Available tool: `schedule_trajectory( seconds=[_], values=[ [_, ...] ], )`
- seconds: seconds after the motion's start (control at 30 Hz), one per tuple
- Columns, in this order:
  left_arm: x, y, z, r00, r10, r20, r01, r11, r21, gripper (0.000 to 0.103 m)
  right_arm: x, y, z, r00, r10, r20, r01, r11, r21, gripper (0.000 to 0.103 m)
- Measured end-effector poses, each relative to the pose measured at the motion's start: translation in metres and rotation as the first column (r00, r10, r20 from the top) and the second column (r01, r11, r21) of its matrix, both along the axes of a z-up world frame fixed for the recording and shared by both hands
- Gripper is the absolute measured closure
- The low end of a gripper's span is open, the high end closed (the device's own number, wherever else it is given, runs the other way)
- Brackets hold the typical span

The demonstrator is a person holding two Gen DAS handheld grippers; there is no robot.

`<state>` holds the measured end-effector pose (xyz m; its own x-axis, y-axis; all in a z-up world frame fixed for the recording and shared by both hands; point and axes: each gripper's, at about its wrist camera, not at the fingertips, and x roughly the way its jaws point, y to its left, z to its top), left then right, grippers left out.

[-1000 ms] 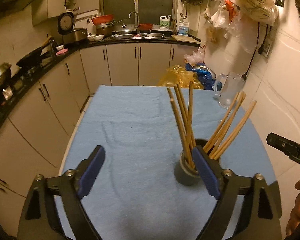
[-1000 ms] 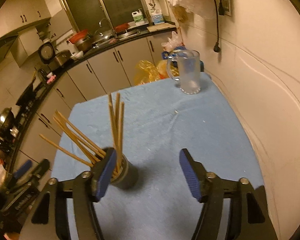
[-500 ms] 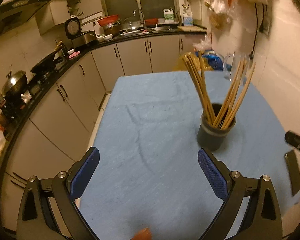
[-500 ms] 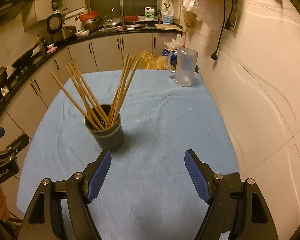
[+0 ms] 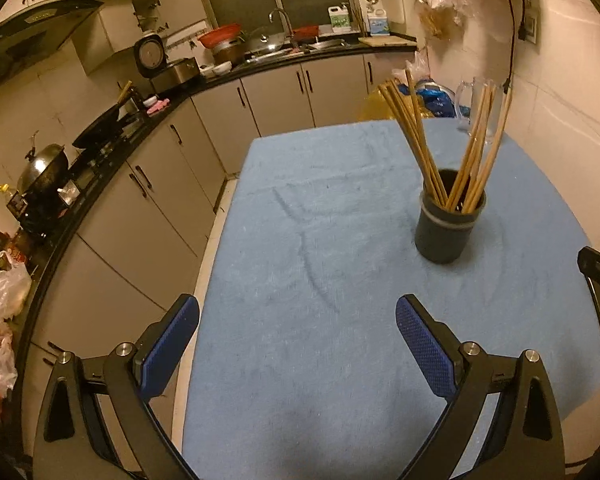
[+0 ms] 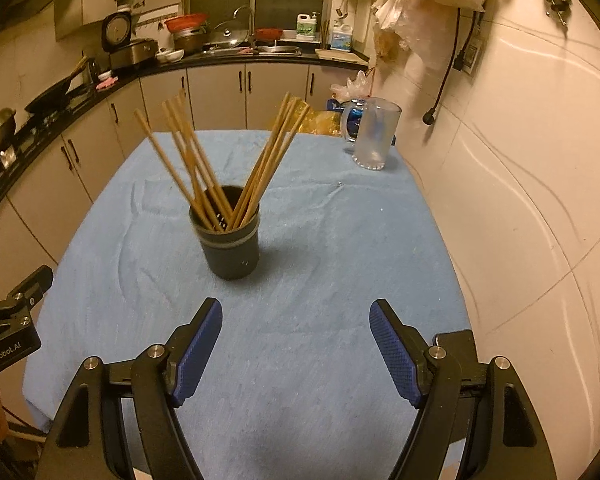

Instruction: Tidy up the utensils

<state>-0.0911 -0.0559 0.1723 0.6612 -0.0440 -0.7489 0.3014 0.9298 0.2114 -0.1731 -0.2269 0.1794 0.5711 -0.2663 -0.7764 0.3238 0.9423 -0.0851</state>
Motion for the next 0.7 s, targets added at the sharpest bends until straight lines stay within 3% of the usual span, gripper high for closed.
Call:
schedule_trajectory(
  seconds=[0.27, 0.7],
  values=[
    [-0.004, 0.009, -0.009, 0.999, -0.023, -0.036, 0.024, 1.000, 0.012, 0.005, -0.005, 0.015, -0.015, 0.999, -0.012, -0.035, 0.012, 1.000, 0.018, 0.023],
    [-0.004, 0.014, -0.009, 0.999, -0.027, -0.031, 0.028, 1.000, 0.005, 0.005, -0.004, 0.024, -0.012, 0.999, -0.018, -0.027, 0.019, 1.000, 0.008, 0.023]
  ],
)
